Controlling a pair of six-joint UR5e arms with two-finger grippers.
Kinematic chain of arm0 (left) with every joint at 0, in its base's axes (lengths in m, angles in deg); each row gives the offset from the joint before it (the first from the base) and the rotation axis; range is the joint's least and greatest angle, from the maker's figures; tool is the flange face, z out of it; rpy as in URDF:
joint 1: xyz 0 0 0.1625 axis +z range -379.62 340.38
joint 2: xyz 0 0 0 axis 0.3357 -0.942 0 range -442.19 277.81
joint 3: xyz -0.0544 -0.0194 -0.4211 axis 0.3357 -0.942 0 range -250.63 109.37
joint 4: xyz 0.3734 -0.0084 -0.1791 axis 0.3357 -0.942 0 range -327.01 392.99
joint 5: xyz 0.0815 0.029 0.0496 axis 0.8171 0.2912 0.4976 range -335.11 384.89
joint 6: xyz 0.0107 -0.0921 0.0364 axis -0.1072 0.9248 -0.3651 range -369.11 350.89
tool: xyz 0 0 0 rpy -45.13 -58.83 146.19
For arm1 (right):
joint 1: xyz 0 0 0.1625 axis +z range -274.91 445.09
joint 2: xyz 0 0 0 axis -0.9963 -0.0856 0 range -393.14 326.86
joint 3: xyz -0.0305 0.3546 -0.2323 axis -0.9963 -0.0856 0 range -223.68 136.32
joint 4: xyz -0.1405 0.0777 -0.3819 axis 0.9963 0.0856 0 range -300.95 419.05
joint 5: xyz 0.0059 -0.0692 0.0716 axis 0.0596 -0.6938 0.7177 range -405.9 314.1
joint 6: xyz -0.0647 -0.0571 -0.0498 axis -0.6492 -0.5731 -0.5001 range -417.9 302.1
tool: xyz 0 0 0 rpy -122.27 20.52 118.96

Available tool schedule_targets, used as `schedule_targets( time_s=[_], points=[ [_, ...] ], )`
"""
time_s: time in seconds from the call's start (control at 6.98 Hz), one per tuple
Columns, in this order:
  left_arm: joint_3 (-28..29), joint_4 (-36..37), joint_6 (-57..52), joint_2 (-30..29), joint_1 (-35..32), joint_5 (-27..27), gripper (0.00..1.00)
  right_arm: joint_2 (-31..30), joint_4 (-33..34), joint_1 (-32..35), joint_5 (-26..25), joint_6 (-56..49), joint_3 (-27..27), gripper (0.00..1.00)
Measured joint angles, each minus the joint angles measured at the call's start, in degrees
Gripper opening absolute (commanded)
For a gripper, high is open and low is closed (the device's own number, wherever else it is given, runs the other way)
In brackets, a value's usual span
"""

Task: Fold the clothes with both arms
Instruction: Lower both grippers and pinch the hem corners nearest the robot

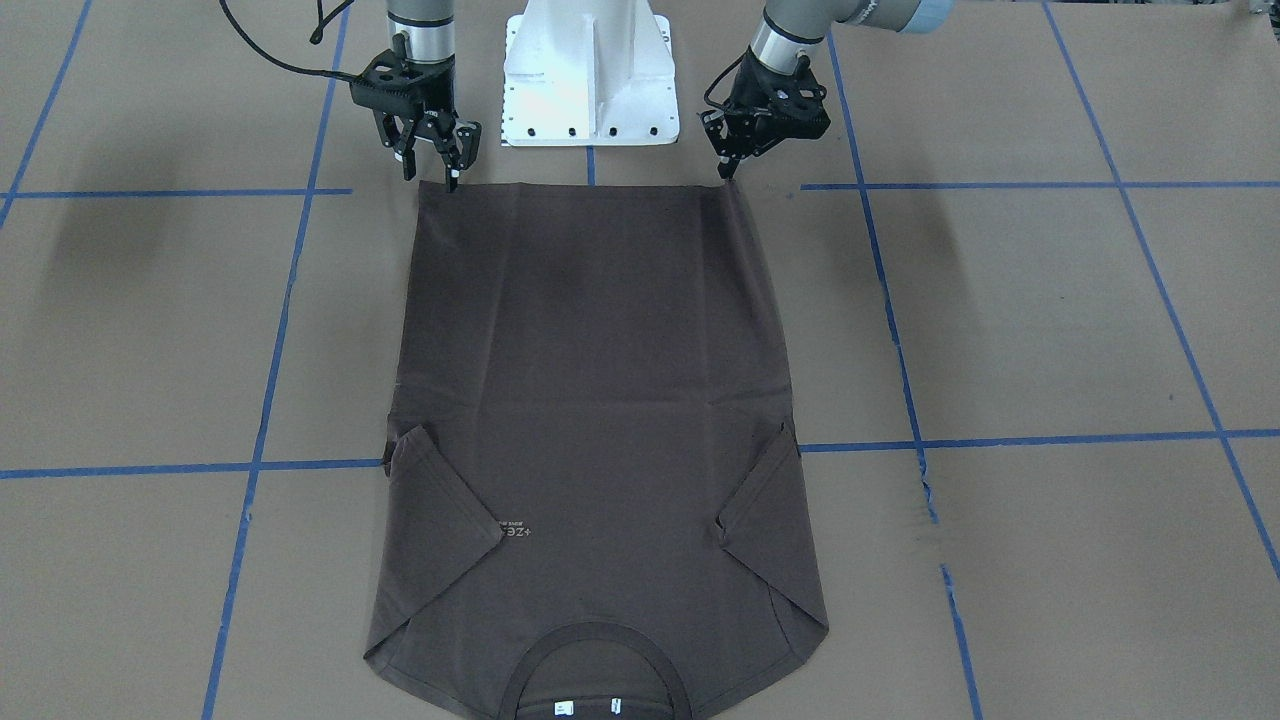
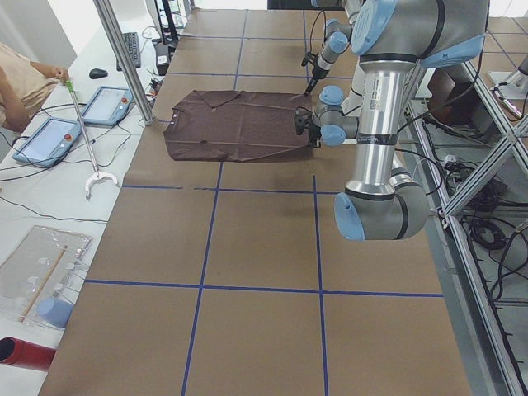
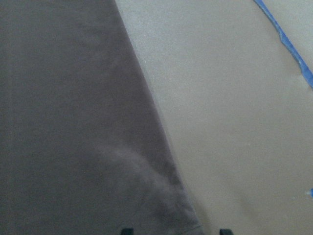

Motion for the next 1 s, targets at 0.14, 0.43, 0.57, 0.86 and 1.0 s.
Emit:
schedule_targets(
  time_s=[0.14,0.43,0.57,0.86,1.0],
  points=[
    [-0.05,0.0,-0.01,0.01,0.0,-0.05,0.0,0.05,0.0,-0.25,-0.37,0.2,-0.39,0.64],
    [-0.15,0.0,-0.01,0.01,0.0,-0.07,0.0,0.28,0.0,-0.55,-0.61,0.73,-1.7,0.62],
    [-0.17,0.0,-0.01,0.01,0.0,-0.05,0.0,0.32,-0.02,-0.58,-0.66,0.93,-1.87,0.56],
    [-0.21,0.0,0.01,0.07,0.0,0.01,0.0,0.2,-0.06,-0.61,-0.72,1.55,-1.94,0.28],
    [-0.27,0.0,0.02,0.12,0.0,0.05,0.0,0.18,-0.03,-0.61,-0.76,2.33,-1.95,0.25]
  ],
)
